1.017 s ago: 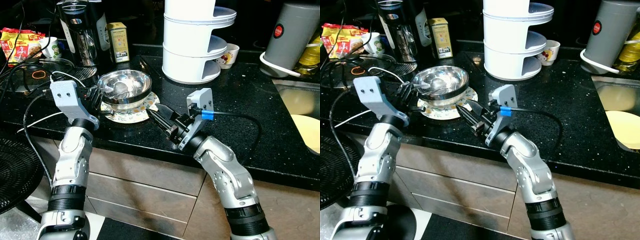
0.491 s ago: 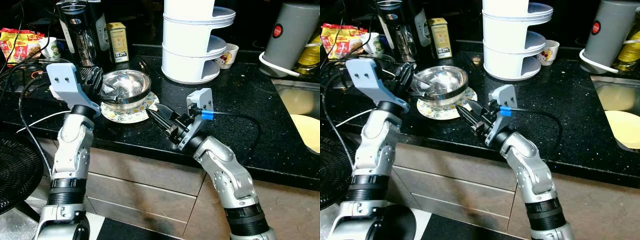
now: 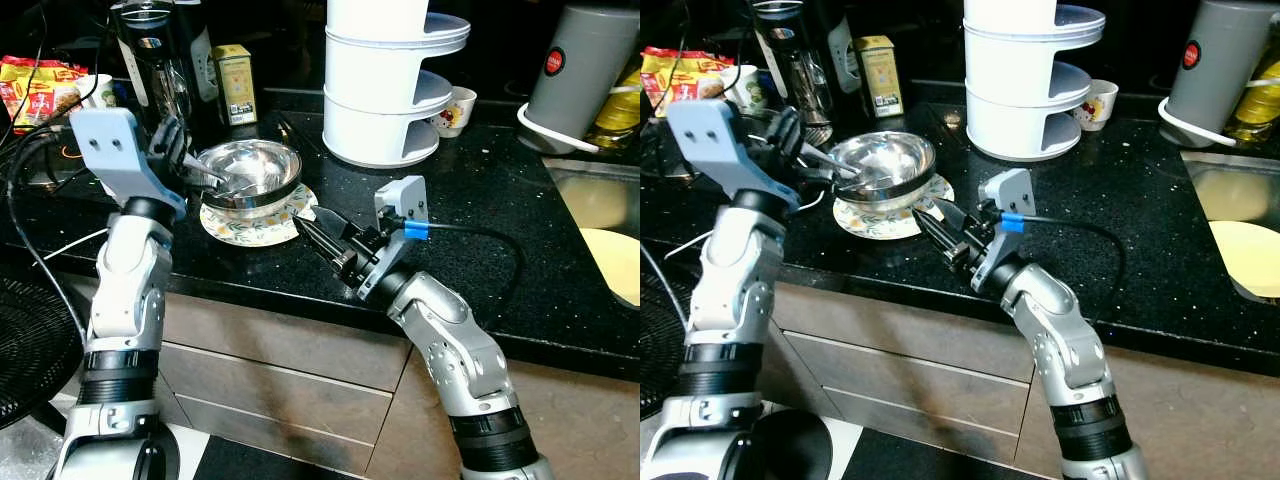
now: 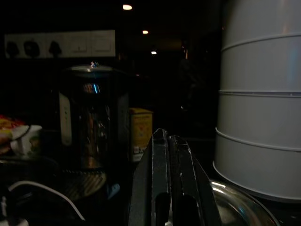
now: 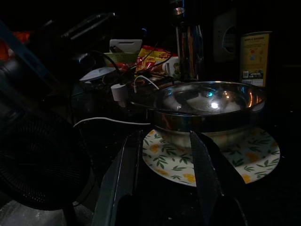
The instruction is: Kitchen organization
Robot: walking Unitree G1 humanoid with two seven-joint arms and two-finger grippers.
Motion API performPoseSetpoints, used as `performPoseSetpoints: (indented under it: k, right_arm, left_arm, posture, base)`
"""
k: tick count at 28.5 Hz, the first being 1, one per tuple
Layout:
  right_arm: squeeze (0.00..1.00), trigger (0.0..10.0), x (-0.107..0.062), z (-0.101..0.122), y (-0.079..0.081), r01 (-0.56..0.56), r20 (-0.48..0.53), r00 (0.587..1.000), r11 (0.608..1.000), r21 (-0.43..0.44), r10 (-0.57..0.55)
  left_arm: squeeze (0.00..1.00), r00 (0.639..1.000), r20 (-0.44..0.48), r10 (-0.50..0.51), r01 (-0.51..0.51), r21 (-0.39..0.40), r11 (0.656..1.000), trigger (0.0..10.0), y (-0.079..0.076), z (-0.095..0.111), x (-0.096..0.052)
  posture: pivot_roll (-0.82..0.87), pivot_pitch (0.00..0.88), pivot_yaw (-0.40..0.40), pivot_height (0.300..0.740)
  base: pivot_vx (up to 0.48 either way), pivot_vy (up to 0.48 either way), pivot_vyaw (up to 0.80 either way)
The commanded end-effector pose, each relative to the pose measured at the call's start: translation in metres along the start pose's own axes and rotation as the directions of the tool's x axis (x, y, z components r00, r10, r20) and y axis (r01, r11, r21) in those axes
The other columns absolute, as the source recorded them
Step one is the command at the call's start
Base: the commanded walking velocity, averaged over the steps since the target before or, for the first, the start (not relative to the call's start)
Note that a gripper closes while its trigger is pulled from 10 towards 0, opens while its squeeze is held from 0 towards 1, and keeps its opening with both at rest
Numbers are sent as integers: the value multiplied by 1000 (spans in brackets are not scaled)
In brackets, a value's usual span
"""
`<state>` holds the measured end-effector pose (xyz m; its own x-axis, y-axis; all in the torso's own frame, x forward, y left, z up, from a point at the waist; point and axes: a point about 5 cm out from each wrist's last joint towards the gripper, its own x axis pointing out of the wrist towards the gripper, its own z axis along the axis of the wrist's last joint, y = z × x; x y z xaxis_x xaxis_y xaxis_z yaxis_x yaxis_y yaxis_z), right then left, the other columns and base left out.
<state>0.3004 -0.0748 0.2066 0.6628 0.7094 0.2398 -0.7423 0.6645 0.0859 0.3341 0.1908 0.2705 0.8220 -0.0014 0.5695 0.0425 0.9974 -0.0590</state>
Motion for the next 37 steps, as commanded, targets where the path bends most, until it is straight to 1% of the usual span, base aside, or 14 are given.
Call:
performPoseSetpoints:
  k: [1,9,10,11,12,13,14,16,24,25,26,27,28,37]
  right_arm:
    - [0,10000,1,-2,0,-3,0,1000,1000,8,3]
    - [0,10000,2,-2,0,-4,-1,1000,1000,4,4]
    - [0,10000,1,-1,0,-4,-1,1000,1000,4,4]
    - [0,10000,1,-1,0,-5,-1,1000,1000,4,5]
    - [0,10000,1,-1,0,-5,-1,1000,1000,5,5]
    - [0,10000,1,-1,0,-5,-1,1000,1000,5,5]
    - [0,10000,1,-1,0,-5,-1,1000,1000,5,5]
    - [0,10000,1,-1,0,-5,-2,1000,1000,5,5]
    - [0,10000,3,-1,-2,-8,-4,1000,1000,6,8]
    - [0,10000,3,-1,-2,-9,-4,1000,1000,5,9]
    - [0,10000,3,-1,-2,-9,-4,1000,1000,5,9]
    - [0,10000,3,-1,-2,-9,-4,1000,1000,5,9]
    - [0,10000,3,-1,-2,-10,-5,1000,1000,5,10]
    - [0,10000,3,-2,-2,-16,-6,1000,1000,11,16]
  left_arm:
    - [0,1000,8,15,-15,23,1000,0,6,5,2]
    - [0,999,-21,35,-34,35,999,0,7,1,0]
    - [0,998,-36,42,-40,37,999,5059,7,-2,-1]
    - [0,997,-54,50,-48,37,998,5059,7,-5,-3]
    - [0,997,-60,54,-52,33,998,10000,7,-7,-4]
    - [635,996,-66,56,-54,26,998,10000,7,-8,-6]
    - [635,996,-66,56,-54,26,998,10000,7,-8,-6]
    - [1000,995,-77,61,-63,-25,998,10000,5,-11,-12]
    - [1000,995,9,-100,98,-305,947,10000,-18,10,-10]
    - [0,988,36,-149,153,-315,937,10000,-23,17,-8]
    - [0,977,77,-198,213,-328,920,10000,-28,27,-6]
    - [0,968,108,-224,248,-328,911,2078,-32,34,-5]
    - [0,951,154,-267,305,-351,885,0,-37,45,-4]
    - [0,816,299,-494,576,-370,729,0,-65,83,-9]
  posture:
    - [38,0,7,740]
    - [37,0,7,740]
    - [36,0,7,740]
    - [36,0,7,740]
    - [37,0,5,740]
    - [36,0,4,740]
    - [36,0,4,740]
    - [36,0,4,740]
    - [39,0,-2,740]
    - [37,0,-1,740]
    - [40,0,-3,740]
    - [41,0,-4,740]
    - [42,0,-3,740]
    - [41,0,-11,740]
  base:
    - [0,0,0]
    - [0,0,0]
    - [0,0,0]
    - [0,0,0]
    - [0,0,0]
    - [0,0,0]
    - [0,0,0]
    - [0,0,0]
    - [0,0,0]
    - [0,0,0]
    - [0,0,0]
    - [0,0,0]
    - [0,0,0]
    - [0,0,0]
